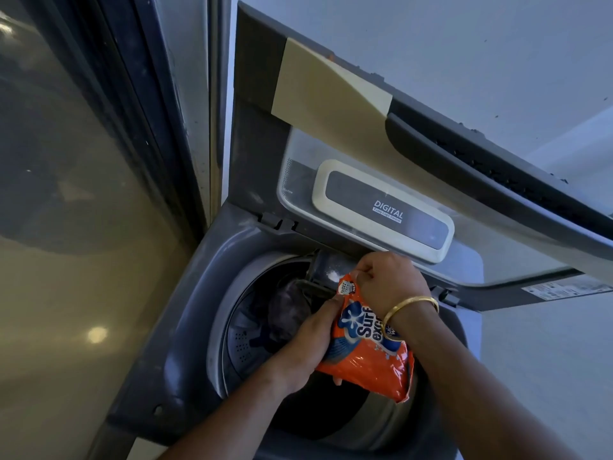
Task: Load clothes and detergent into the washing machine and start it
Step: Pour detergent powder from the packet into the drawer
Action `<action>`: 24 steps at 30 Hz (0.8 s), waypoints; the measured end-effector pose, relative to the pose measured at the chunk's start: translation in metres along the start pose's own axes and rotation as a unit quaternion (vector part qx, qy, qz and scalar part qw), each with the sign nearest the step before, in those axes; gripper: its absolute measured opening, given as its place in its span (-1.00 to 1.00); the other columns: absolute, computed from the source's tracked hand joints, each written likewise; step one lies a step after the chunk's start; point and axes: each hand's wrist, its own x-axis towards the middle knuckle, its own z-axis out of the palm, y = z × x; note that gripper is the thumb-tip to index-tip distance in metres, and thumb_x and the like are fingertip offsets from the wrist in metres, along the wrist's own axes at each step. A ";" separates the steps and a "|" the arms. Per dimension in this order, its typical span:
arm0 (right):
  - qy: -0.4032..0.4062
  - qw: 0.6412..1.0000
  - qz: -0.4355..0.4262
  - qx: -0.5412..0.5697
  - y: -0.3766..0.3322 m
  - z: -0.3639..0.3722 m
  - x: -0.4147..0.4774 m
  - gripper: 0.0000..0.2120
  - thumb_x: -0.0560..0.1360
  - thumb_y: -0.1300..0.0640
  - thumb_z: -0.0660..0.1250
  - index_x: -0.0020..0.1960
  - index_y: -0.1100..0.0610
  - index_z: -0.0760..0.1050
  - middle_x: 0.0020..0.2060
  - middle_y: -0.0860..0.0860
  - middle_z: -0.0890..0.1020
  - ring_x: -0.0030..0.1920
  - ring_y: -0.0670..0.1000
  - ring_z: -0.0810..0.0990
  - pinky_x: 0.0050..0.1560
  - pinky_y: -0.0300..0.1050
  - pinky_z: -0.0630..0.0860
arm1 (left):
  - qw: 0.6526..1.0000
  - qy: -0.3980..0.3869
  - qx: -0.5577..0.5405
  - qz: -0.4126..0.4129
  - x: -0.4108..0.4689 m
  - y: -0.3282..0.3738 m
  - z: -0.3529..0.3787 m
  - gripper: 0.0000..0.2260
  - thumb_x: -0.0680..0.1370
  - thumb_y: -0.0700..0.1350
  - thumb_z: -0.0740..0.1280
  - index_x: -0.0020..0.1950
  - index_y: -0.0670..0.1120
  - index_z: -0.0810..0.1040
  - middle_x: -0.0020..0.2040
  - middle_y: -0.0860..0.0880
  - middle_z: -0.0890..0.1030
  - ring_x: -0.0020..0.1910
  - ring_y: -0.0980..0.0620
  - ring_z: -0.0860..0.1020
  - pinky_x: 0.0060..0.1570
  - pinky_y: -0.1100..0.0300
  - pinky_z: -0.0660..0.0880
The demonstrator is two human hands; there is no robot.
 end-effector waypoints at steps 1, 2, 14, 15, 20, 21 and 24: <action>0.001 1.000 0.001 0.000 0.001 -0.001 -0.001 -0.83 0.69 0.01 0.31 -0.01 -0.03 0.65 -0.14 -0.04 0.67 -0.17 -0.05 0.60 -0.18 -0.12 0.53 | 1.000 -0.003 0.001 -0.002 0.000 0.000 0.001 -0.46 0.80 0.33 0.06 0.43 0.00 0.63 0.16 -0.13 0.82 -0.11 -0.03 0.79 -0.48 0.19 0.55; 0.003 1.000 0.003 0.002 0.002 -0.001 -0.002 -0.82 0.69 0.01 0.30 0.00 -0.02 0.65 -0.14 -0.04 0.67 -0.17 -0.05 0.60 -0.19 -0.12 0.51 | 1.000 -0.007 0.002 -0.003 0.000 0.001 0.001 -0.45 0.80 0.33 0.06 0.44 0.00 0.63 0.17 -0.14 0.82 -0.11 -0.03 0.79 -0.48 0.20 0.55; 0.012 0.999 0.023 0.022 0.008 0.003 -0.002 -0.82 0.68 0.03 0.31 -0.02 -0.01 0.67 -0.15 -0.04 0.67 -0.19 -0.06 0.60 -0.21 -0.14 0.52 | 1.000 -0.005 0.007 -0.011 0.003 0.003 0.004 -0.46 0.79 0.33 0.07 0.44 0.01 0.62 0.24 -0.21 0.80 -0.03 -0.12 0.77 -0.50 0.20 0.54; 0.009 0.999 0.025 0.022 0.008 0.003 -0.002 -0.82 0.68 0.03 0.31 -0.02 -0.01 0.67 -0.15 -0.04 0.67 -0.19 -0.06 0.60 -0.20 -0.13 0.53 | 1.000 -0.003 0.005 -0.013 0.003 0.003 0.004 -0.46 0.79 0.33 0.08 0.44 0.01 0.62 0.24 -0.20 0.80 0.00 -0.15 0.77 -0.50 0.20 0.54; 0.011 0.999 0.024 0.037 0.008 0.004 -0.004 -0.81 0.68 0.04 0.31 -0.04 0.00 0.66 -0.16 -0.03 0.67 -0.18 -0.02 0.63 -0.09 0.00 0.68 | 1.000 -0.001 0.001 -0.017 0.005 0.002 0.003 -0.47 0.80 0.32 0.07 0.42 0.00 0.63 0.26 -0.24 0.79 0.06 -0.22 0.74 -0.50 0.19 0.52; 0.010 0.999 0.025 0.046 0.008 0.003 -0.004 -0.81 0.68 0.05 0.31 -0.04 0.00 0.65 -0.17 -0.03 0.66 -0.18 -0.02 0.63 -0.08 0.01 0.69 | 1.000 -0.001 0.003 -0.018 0.005 0.000 0.003 -0.46 0.79 0.33 0.08 0.43 0.00 0.63 0.25 -0.23 0.79 0.02 -0.19 0.76 -0.49 0.19 0.52; 0.014 0.999 0.029 0.042 0.008 0.005 -0.005 -0.81 0.68 0.04 0.31 -0.05 -0.01 0.65 -0.18 -0.04 0.66 -0.20 -0.04 0.62 -0.12 -0.03 0.66 | 1.000 0.000 0.002 -0.018 0.006 0.000 0.003 -0.48 0.79 0.33 0.08 0.42 0.01 0.63 0.22 -0.20 0.81 -0.05 -0.11 0.78 -0.50 0.20 0.53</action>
